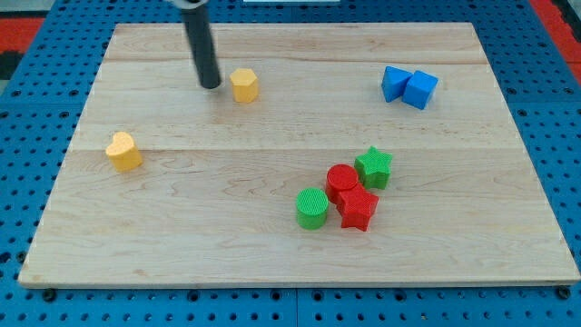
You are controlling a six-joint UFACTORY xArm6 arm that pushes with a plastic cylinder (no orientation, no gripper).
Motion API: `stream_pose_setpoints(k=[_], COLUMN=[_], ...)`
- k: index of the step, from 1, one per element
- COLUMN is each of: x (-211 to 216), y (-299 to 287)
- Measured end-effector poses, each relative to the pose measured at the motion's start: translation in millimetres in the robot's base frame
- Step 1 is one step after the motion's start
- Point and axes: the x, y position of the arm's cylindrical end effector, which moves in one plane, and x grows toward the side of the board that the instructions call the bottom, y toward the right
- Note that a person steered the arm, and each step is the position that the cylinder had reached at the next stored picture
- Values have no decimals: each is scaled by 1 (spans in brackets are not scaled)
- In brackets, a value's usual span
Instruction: Move the hexagon vertical to the red circle
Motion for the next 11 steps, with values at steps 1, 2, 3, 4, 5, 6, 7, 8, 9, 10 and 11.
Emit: stream_pose_setpoints(k=[1, 2, 3, 4, 5, 6, 7, 8, 9, 10, 11], x=[28, 58, 67, 101, 114, 103, 90, 79, 66, 65, 65], y=[91, 103, 45, 90, 145, 158, 141, 112, 93, 166, 214])
